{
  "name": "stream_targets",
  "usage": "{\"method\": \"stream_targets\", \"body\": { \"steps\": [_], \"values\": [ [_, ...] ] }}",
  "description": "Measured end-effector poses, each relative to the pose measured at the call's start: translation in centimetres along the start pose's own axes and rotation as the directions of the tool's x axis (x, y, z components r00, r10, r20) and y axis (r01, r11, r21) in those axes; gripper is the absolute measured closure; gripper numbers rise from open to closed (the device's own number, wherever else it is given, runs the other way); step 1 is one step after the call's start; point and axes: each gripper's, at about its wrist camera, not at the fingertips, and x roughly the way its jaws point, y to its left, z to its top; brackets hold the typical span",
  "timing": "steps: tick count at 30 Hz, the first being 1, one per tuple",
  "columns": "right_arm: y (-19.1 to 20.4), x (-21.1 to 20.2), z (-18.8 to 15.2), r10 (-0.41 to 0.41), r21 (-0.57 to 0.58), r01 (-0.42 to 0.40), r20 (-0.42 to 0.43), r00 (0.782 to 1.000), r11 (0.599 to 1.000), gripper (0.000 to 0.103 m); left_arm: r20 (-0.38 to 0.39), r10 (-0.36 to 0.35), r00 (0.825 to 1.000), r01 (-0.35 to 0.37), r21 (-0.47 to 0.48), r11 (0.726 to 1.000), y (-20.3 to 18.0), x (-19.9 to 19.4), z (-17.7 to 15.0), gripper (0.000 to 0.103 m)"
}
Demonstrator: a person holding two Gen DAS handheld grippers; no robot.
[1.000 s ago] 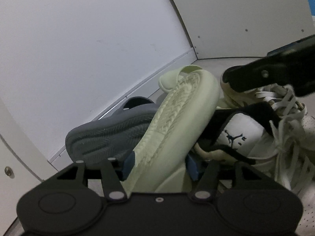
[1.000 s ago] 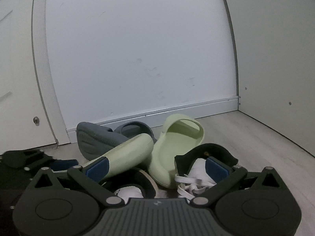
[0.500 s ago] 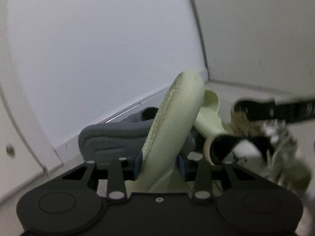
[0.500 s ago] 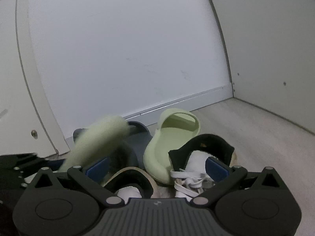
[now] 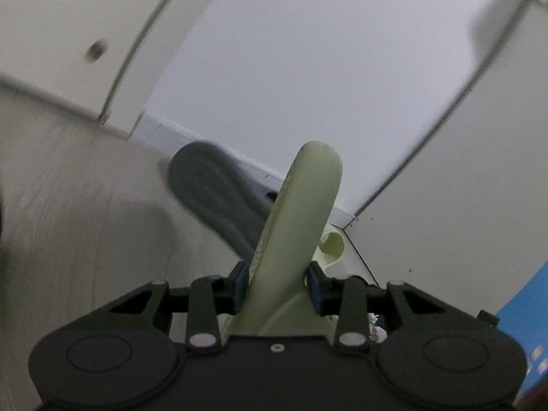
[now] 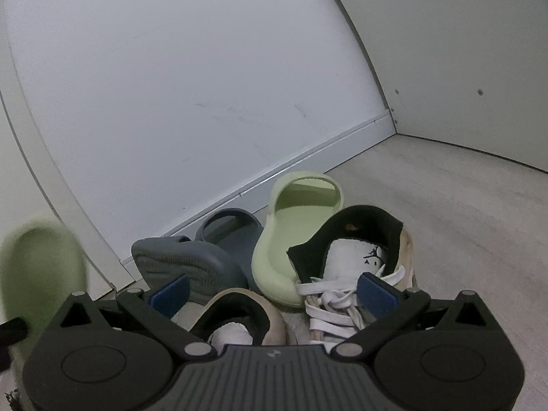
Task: Organize scattered shoes
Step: 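Grasp a pale green slide with the left gripper and lift it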
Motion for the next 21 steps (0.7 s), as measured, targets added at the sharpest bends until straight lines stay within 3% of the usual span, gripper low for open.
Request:
{"method": "stream_targets", "body": {
  "steps": [6,8,11,16,21],
  "values": [
    [0.6,0.2,-0.4,0.01,-0.033,-0.01,-0.011,1.0,0.999,0.0,0.012,0.019,1.0,-0.016,-0.218,0.976,4.6,-1.5,-0.8,0.066],
    [0.8,0.3,-0.6,0.006,-0.045,-0.007,-0.015,1.0,0.999,0.0,0.025,0.025,0.999,-0.016,-0.296,0.955,6.4,-1.9,-0.8,0.066],
    [1.0,0.3,-0.7,0.001,-0.06,-0.002,-0.017,1.0,0.998,0.0,0.043,0.079,0.996,-0.059,-0.353,0.934,8.4,-2.2,-0.7,0.068],
    [1.1,0.3,-0.9,-0.004,-0.071,0.003,-0.02,1.0,0.997,0.0,0.052,0.159,0.986,-0.126,-0.401,0.907,10.9,-1.9,-0.9,0.068],
    [1.1,0.4,-0.9,-0.009,-0.082,0.007,-0.021,1.0,0.997,0.0,0.045,0.226,0.973,-0.191,-0.394,0.899,12.0,-1.8,-1.0,0.069]
  ]
}}
